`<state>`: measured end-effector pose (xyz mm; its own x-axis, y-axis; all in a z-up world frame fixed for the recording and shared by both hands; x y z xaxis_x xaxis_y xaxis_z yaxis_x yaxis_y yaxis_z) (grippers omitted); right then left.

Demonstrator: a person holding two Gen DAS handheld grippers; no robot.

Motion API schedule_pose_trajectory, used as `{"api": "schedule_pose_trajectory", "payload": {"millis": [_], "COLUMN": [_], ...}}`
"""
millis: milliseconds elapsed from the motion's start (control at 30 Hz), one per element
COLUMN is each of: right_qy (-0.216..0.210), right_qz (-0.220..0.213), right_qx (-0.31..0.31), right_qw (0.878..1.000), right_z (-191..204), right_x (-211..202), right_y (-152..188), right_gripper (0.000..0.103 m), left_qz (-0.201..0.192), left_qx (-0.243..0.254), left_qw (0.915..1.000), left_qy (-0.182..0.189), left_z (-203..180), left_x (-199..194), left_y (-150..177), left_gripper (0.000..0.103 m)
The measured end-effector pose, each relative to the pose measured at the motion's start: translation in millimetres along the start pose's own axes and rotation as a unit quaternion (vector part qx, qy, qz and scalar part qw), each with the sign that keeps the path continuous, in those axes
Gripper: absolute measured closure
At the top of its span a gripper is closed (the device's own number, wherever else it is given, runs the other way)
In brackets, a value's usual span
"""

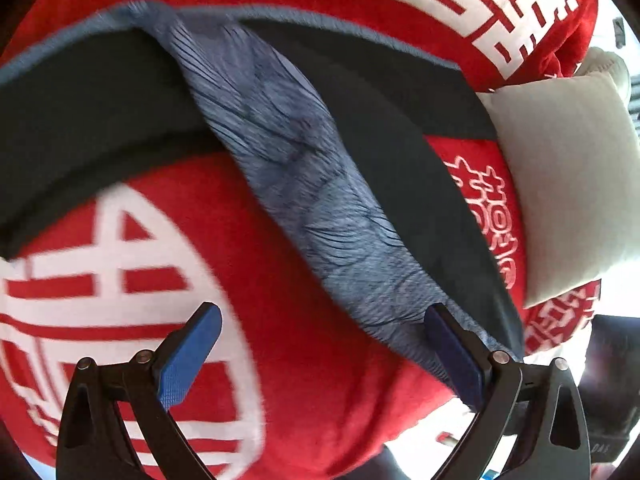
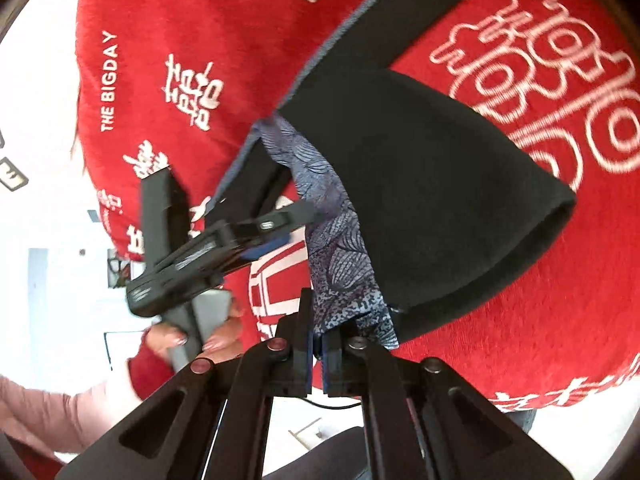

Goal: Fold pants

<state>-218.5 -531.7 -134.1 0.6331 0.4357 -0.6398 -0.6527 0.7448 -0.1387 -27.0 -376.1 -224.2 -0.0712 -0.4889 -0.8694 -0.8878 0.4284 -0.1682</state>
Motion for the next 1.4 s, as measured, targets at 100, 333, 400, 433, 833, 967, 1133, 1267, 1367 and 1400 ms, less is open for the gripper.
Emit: {"api": "schedule_pose_trajectory", "payload": {"millis": [100, 333, 400, 433, 833, 967, 1133, 1267, 1367, 1400], "right_qy": [-0.011, -0.009, -0.008, -0.006, 0.048, 0.088, 0.162, 0.212, 0.214, 0.217], "right_qz": [0.01, 0.015, 0.01, 0.008, -0.051, -0.053, -0.011, 0.014, 0.018, 0.019], "right_qx": [-0.004, -0.009, -0.018, -0.022, -0.091, -0.093, -0.131, -0.146, -0.154, -0.157], "right_qw": [1.0, 1.0, 1.0, 1.0, 0.993, 0.99, 0.978, 0.966, 0.964, 0.963], "right_z": [3.9, 10.8, 15.2, 16.4, 15.2, -15.0, -45.3, -54.5, -44.2, -40.2], "right_x": [-3.3, -11.0, -18.9, -22.0, -42.7, -19.0, 23.8, 37.5, 33.7, 31.2], "right_y": [-5.3, -28.9, -44.4, -51.2, -240.3, -305.7, -343.3, -354.7, -360.8, -362.2], "right_gripper": [0.1, 0.1, 0.1, 0.1, 0.1, 0.1, 0.098, 0.097, 0.091, 0.08], "left_qz": [0.011, 0.015, 0.003, -0.002, -0.101, -0.131, -0.15, -0.117, -0.091, -0.087], "left_qx": [-0.017, -0.017, -0.002, 0.004, 0.06, 0.083, 0.091, 0.1, 0.108, 0.109], "left_qw": [0.9996, 0.9991, 0.9994, 0.9995, 0.993, 0.9855, 0.9737, 0.9673, 0.9635, 0.9628], "left_qy": [0.02, 0.037, 0.033, 0.031, -0.006, -0.069, -0.145, -0.202, -0.227, -0.232], "left_z": [-8.8, -33.8, -46.5, -52.5, -126.9, -118.9, -89.4, -65.4, -53.5, -51.3], "left_x": [6.2, 11.2, 4.0, 0.6, 4.3, 9.9, 13.2, 36.8, 55.5, 59.8], "left_y": [0.4, -20.0, -33.0, -39.8, -177.3, -205.3, -194.1, -171.3, -159.4, -157.1], "left_gripper": [0.003, 0.083, 0.083, 0.083, 0.083, 0.072, 0.026, 0.026, 0.026, 0.026]}}
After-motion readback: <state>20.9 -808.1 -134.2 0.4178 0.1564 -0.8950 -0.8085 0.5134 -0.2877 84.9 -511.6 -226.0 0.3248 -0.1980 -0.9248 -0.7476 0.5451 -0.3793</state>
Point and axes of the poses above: each gripper's, at about its wrist camera, not at the fingertips, and x roughly the way its jaws point, z to its left, y to its underside, the point moved 4 cm from there along x, roughly the way its jaws point, and after that the axes turned 9 degrees about -z, right-handed, at the moved point
